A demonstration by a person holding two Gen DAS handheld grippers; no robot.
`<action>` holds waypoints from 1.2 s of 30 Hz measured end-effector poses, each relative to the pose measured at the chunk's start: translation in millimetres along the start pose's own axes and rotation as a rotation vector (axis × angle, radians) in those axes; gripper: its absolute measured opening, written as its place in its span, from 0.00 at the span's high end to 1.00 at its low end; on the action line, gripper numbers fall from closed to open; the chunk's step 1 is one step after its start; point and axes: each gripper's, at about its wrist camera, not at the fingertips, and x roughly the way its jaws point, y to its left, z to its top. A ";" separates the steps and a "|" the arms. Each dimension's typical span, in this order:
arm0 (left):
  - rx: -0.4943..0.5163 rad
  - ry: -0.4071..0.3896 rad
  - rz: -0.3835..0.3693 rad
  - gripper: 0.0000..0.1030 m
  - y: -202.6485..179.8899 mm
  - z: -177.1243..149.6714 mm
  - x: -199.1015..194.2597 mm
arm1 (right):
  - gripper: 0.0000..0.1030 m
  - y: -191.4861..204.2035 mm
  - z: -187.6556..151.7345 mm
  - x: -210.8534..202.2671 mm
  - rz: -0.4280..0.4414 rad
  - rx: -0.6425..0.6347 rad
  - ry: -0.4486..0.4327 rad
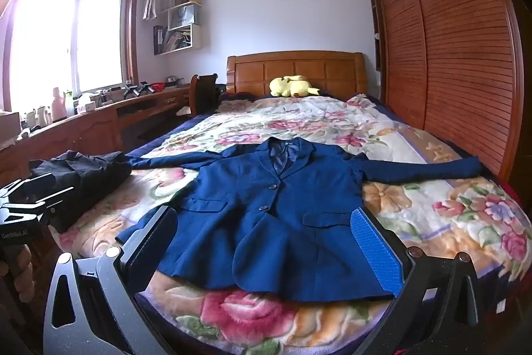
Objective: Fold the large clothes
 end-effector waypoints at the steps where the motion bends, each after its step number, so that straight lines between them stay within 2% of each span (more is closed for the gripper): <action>1: 0.005 -0.013 -0.002 0.00 -0.2 -0.4 -1.0 | 0.00 0.0 0.0 0.0 0.001 0.001 0.001; 36: 0.005 -0.021 0.007 0.00 5.7 3.5 -5.3 | 0.00 0.6 -0.6 -0.2 -0.008 0.003 0.000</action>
